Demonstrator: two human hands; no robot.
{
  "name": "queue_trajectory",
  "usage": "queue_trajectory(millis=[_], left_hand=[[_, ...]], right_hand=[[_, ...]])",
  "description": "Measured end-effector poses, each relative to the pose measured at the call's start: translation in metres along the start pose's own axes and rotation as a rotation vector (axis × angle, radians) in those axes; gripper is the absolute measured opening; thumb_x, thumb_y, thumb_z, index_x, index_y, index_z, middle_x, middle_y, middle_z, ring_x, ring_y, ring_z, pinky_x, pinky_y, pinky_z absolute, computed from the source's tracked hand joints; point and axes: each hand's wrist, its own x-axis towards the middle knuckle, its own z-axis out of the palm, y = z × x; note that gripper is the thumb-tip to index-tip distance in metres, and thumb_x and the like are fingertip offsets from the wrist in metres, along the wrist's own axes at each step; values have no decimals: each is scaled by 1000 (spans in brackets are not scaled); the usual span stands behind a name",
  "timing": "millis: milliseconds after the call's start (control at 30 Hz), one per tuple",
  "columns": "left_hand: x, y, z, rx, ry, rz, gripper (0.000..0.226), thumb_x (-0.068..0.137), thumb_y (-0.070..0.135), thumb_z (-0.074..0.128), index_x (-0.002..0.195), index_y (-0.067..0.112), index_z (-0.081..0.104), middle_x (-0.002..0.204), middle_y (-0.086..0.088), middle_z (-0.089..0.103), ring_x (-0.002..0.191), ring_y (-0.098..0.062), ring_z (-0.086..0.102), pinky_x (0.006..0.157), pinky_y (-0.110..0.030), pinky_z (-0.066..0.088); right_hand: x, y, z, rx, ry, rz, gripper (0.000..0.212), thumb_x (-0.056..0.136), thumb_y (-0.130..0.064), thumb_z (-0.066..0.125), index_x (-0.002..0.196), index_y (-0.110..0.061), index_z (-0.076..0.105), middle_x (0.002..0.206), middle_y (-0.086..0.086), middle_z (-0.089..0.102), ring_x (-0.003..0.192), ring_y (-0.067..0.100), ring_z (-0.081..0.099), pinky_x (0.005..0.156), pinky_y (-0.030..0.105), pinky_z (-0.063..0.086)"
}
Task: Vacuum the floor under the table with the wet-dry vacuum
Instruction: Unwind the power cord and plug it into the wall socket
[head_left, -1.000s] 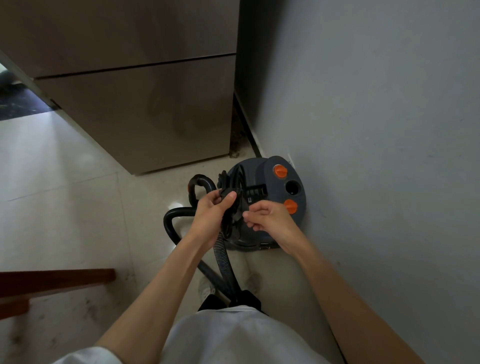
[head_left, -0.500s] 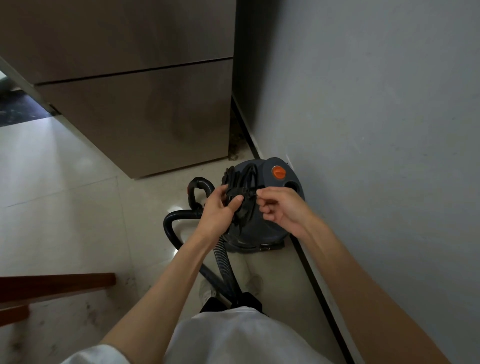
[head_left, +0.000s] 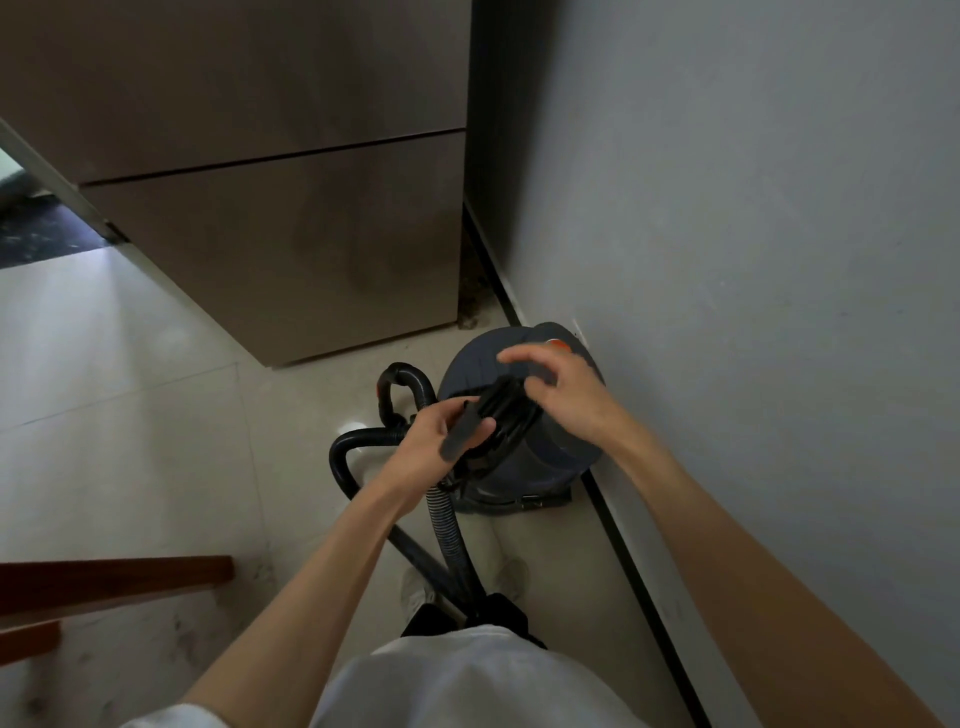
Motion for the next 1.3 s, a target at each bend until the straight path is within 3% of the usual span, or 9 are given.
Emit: queue_trajectory(millis=[133,200,300,400,633,833,967,1100,1300], left_hand=[[1,0,-6,-35,10,-45,24,97,23,48,103,5,63,90,-4,67,84,-11,65,70,-12,50],[2,-1,-8,-28,-1,-98,20,98,26,47,106,16,62,95,4,67,84,0,63,63,-5,47],[5,-1,-12,66,-12,-103,33,97,33,45,116,11,61,102,-3,68,92,-11,65,74,-13,49],[7,-1,-12,68,8,-84,38,98,34,42,105,6,66,80,-10,69,72,-15,68,67,-20,51],[13,-5,-16,49,99,-78,41,96,40,42,107,11,70,90,-8,73,86,-13,69,74,-14,48],[18,-2,-21,177,25,-37,51,94,49,40,109,8,65,102,-13,68,98,-22,65,90,-32,50],[15,-7,-17,239,93,34,42,93,35,52,130,14,53,122,5,60,114,-8,55,93,-18,44],[12,-15,-7,509,108,209,55,80,26,71,130,19,49,125,11,46,118,-4,42,103,-24,36],[14,-15,-1,559,231,352,19,89,11,60,106,19,59,103,9,57,93,-1,54,84,-11,45]], right_hand=[[-3,8,0,-239,-331,7,61,89,2,53,143,-22,39,147,-1,37,139,14,24,112,29,22],[-2,11,3,-372,-296,-47,60,89,-5,59,143,-22,39,142,0,41,138,17,24,113,33,21],[0,12,10,-433,-231,-113,41,86,-10,63,125,-20,54,121,-1,53,122,14,37,100,25,30],[-1,13,14,-423,-201,-98,19,85,-11,63,100,-21,57,97,-7,54,102,12,47,84,25,37],[-6,7,18,-258,-182,16,26,83,-13,65,74,-33,50,78,-9,57,80,14,59,74,32,47],[-7,12,11,-119,-67,111,17,82,-11,66,80,-27,59,76,-7,62,74,10,59,71,29,47],[-5,16,6,-71,27,205,18,83,-10,66,77,-25,59,69,-8,58,65,9,54,62,25,41],[-3,21,4,29,75,319,18,85,-11,65,72,-21,57,58,-2,54,45,11,50,52,28,41],[-9,26,6,122,58,388,15,86,-13,64,73,-19,58,38,-9,49,42,13,45,48,26,38]])
